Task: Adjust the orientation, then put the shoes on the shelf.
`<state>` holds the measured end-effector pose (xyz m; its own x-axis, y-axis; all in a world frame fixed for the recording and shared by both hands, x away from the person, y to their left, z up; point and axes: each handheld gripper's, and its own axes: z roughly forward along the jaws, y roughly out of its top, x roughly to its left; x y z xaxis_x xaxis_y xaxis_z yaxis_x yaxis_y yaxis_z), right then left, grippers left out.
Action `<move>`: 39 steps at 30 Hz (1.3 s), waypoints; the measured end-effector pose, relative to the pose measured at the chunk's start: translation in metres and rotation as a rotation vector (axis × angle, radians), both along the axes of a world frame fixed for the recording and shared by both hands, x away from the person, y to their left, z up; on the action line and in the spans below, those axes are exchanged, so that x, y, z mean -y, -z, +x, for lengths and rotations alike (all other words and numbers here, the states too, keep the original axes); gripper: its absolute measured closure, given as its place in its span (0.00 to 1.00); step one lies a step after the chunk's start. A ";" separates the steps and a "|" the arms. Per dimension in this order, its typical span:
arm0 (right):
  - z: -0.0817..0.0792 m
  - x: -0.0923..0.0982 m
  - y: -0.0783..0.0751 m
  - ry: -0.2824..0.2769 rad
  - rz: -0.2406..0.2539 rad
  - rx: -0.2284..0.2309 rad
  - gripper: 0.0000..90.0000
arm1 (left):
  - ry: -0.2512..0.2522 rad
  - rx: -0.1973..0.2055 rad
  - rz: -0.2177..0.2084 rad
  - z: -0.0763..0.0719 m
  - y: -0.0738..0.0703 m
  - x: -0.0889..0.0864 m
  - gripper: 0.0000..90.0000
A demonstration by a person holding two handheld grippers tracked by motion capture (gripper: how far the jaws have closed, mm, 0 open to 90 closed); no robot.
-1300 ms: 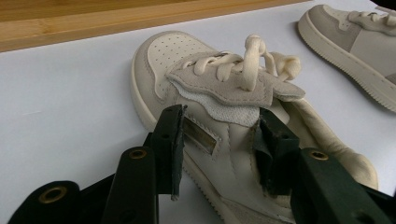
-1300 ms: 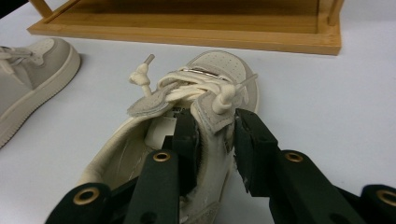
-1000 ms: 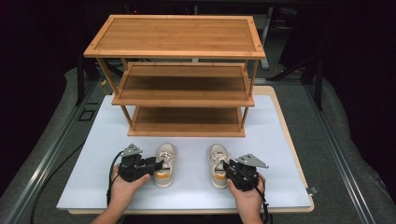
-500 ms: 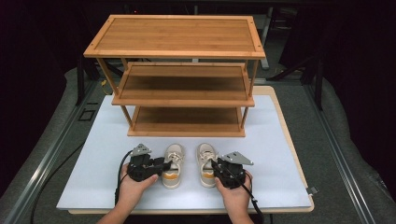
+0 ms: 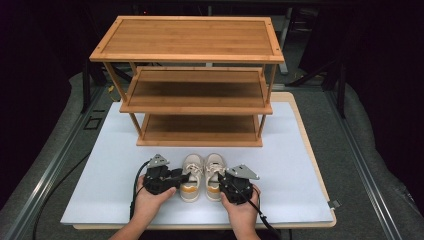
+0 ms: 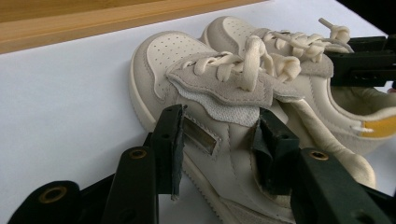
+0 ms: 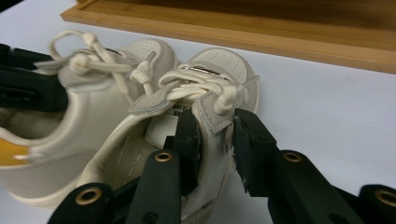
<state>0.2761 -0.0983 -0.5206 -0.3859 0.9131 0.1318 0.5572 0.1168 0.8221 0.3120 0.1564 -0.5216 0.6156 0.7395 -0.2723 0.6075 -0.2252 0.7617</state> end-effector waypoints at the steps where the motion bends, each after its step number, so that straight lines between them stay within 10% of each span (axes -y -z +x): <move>1: 0.000 0.000 0.000 0.000 0.000 0.000 0.79 | 0.000 0.000 0.000 0.000 0.000 0.000 0.63; 39: -0.014 0.005 -0.004 -0.054 0.052 0.020 0.63 | -0.016 -0.006 -0.083 -0.008 0.000 -0.008 0.56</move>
<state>0.2620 -0.1037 -0.5168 -0.4376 0.8829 0.1703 0.5345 0.1031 0.8389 0.3040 0.1648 -0.5216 0.6020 0.7241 -0.3366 0.6153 -0.1520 0.7735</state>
